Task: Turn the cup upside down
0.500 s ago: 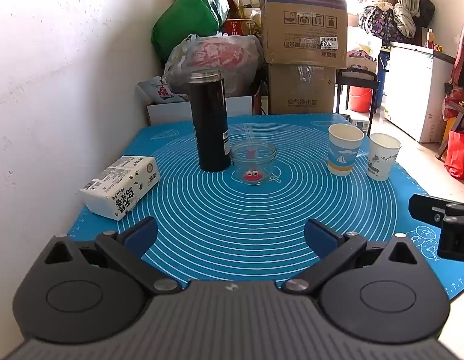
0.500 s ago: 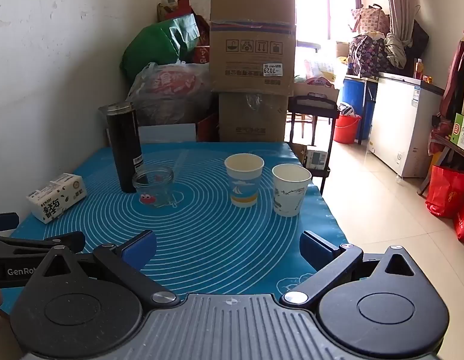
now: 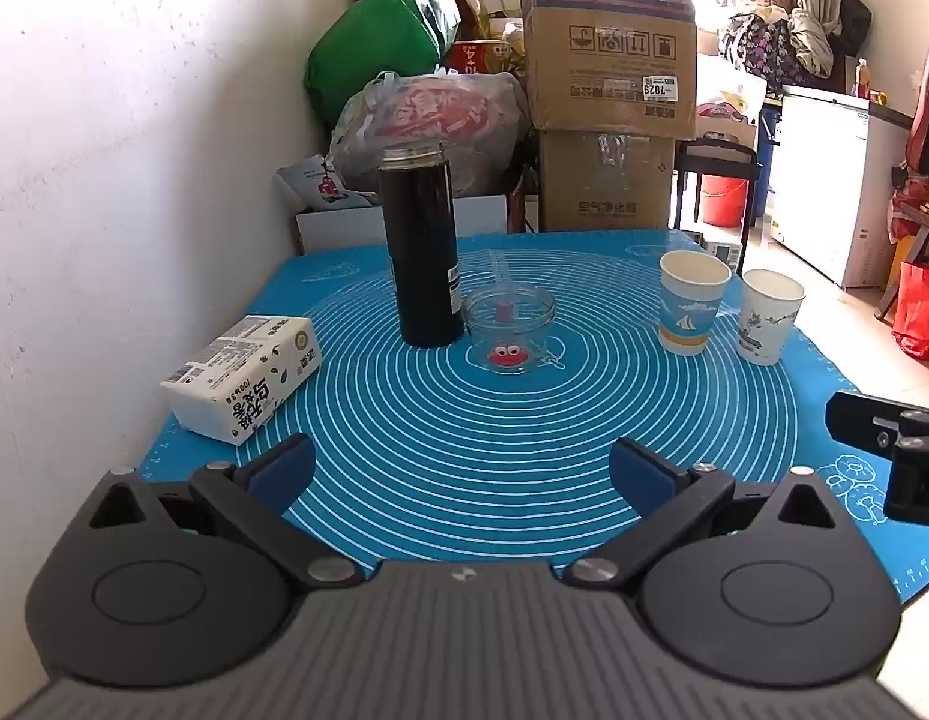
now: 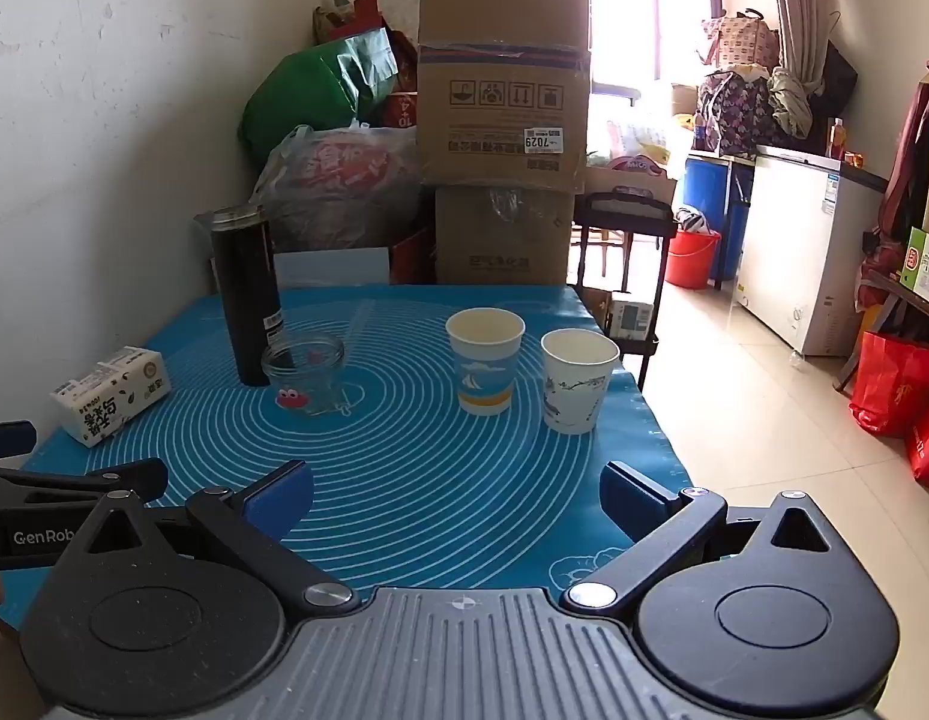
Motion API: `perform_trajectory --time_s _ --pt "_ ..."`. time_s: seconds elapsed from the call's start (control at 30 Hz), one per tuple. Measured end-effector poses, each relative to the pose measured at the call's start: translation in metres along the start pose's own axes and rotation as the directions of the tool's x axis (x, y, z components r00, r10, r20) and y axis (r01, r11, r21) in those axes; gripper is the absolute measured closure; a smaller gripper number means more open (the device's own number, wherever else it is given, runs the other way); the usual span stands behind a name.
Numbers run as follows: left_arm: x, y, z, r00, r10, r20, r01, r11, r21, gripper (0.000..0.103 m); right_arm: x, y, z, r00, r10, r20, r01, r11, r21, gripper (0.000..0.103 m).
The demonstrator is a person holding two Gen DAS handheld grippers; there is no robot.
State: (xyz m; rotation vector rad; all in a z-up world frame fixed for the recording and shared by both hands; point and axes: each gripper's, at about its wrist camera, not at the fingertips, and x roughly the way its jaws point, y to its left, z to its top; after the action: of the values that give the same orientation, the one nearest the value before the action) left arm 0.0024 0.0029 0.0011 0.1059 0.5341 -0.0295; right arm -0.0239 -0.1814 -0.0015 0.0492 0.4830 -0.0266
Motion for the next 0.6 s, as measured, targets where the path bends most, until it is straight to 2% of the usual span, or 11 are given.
perform_trajectory --time_s 0.6 --pt "-0.0001 -0.0021 -0.0004 1.0 0.003 -0.013 -0.003 1.0 -0.008 0.0 0.0004 -0.0044 -0.0002 1.0 -0.004 0.001 0.004 1.0 -0.003 0.0"
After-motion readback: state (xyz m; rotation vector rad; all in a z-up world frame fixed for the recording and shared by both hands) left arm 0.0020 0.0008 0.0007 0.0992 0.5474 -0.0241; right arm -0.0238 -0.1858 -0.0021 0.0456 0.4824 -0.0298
